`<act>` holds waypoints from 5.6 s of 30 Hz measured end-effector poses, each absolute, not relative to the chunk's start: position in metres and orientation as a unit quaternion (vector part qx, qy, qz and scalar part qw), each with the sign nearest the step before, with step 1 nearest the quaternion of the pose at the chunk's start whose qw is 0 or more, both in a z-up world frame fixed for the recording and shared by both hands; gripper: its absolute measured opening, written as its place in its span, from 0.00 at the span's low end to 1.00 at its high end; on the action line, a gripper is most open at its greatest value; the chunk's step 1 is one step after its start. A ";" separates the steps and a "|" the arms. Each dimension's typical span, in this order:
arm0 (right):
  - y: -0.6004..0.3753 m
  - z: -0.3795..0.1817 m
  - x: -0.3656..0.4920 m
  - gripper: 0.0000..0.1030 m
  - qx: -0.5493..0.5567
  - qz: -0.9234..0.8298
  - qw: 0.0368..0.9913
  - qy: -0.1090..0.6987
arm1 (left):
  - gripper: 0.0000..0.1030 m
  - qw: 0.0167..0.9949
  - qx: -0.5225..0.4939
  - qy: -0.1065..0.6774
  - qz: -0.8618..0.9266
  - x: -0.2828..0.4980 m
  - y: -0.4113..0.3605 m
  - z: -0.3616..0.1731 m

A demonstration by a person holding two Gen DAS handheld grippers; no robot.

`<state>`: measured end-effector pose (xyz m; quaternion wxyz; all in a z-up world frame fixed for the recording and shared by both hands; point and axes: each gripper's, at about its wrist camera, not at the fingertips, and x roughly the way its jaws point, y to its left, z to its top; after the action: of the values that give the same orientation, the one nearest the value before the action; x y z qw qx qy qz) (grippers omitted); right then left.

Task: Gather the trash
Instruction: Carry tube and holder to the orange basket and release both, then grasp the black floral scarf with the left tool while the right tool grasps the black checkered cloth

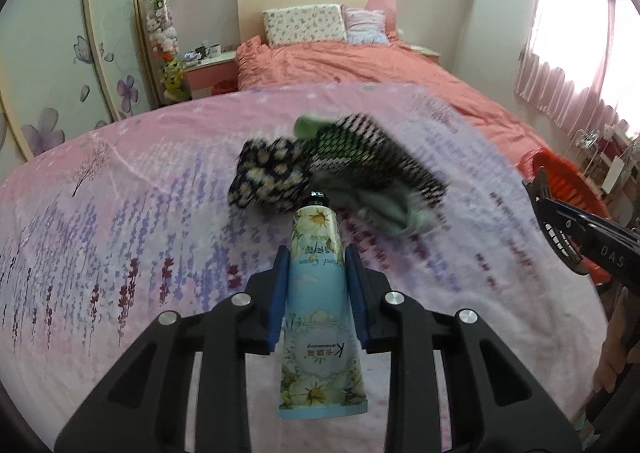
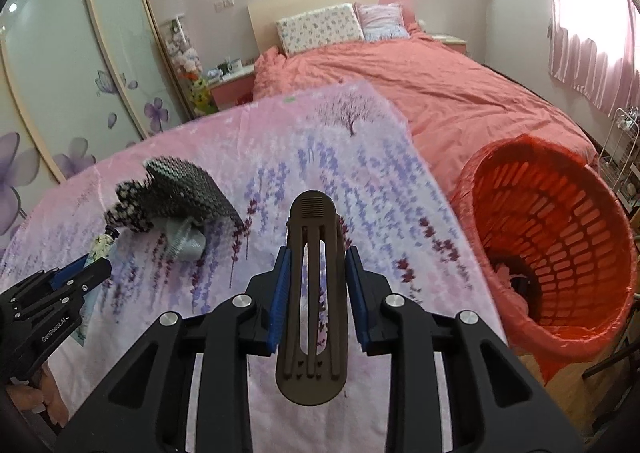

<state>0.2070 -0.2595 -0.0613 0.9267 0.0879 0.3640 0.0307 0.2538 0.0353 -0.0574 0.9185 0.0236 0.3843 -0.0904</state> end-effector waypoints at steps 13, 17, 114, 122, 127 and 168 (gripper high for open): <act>-0.336 -0.013 0.170 0.27 0.128 -0.026 0.950 0.283 | 0.27 0.928 0.018 0.321 -0.190 0.235 -0.055 0.004; -0.374 -0.013 0.163 0.27 0.148 -0.061 0.950 0.269 | 0.28 0.921 0.019 0.312 -0.234 0.234 -0.098 0.012; -0.257 -0.090 0.247 0.61 0.140 0.034 0.908 0.393 | 0.73 0.917 -0.046 0.395 0.019 0.339 0.133 -0.075; -0.244 -0.102 0.275 0.65 0.111 0.001 0.903 0.415 | 0.72 0.906 -0.045 0.421 0.017 0.360 0.130 -0.093; -0.225 -0.103 0.281 0.35 0.091 0.023 0.903 0.420 | 0.41 0.903 -0.054 0.426 -0.006 0.367 0.121 -0.100; -0.247 -0.106 0.251 0.12 0.108 0.039 0.898 0.425 | 0.26 0.901 -0.028 0.432 -0.024 0.314 0.108 -0.104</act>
<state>0.2505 -0.2470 -0.1063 0.8980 0.1080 0.4247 0.0389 0.3139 0.1080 -0.1040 0.9009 -0.0283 0.4325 -0.0244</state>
